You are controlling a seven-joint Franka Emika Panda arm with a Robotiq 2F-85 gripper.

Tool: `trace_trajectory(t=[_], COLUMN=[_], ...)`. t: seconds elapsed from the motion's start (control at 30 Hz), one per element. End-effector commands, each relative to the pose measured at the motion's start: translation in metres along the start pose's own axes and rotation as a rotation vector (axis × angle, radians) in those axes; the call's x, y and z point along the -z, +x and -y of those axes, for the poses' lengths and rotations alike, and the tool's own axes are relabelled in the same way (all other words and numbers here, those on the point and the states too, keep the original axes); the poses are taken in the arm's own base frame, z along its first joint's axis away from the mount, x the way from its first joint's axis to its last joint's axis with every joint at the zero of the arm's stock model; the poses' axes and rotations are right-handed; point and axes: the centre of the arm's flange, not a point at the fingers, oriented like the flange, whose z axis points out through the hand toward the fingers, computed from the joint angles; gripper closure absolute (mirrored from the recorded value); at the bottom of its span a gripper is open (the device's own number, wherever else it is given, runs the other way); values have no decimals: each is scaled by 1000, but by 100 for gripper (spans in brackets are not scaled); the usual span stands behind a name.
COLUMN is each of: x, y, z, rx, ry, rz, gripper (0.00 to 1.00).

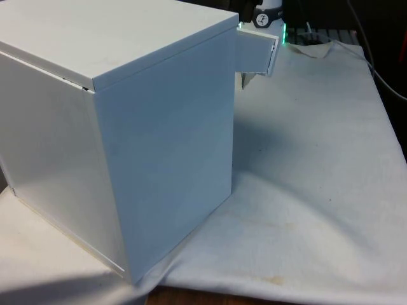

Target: Open the drawer, then close it.

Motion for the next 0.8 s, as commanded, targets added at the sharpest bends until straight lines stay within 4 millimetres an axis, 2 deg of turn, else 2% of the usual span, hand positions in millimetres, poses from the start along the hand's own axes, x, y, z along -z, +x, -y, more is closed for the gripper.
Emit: trace_trajectory(t=[0.0, 0.27, 0.77], x=[1, 8, -3], y=[1, 9, 12], z=[3, 30, 45], rx=[2, 26, 94], ry=[1, 11, 14], rz=[-4, 1, 41], gripper=[0, 0, 0])
